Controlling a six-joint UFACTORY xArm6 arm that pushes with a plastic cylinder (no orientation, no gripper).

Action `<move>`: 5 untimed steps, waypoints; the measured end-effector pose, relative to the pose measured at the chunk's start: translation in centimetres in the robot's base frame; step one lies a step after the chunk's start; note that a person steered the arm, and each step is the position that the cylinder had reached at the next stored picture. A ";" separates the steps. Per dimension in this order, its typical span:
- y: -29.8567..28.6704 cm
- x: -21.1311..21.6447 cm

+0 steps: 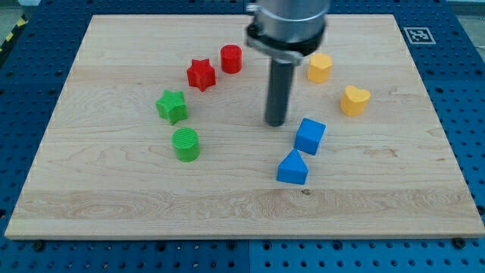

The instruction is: Form a diagonal line with yellow heart and blue blocks

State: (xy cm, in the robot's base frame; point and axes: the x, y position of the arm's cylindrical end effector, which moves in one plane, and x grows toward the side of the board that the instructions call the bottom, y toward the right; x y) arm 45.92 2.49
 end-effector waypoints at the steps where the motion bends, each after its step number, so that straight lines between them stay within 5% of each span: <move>1: -1.1 2.0; 5: 4.3 3.6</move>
State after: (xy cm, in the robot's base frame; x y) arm 49.55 6.74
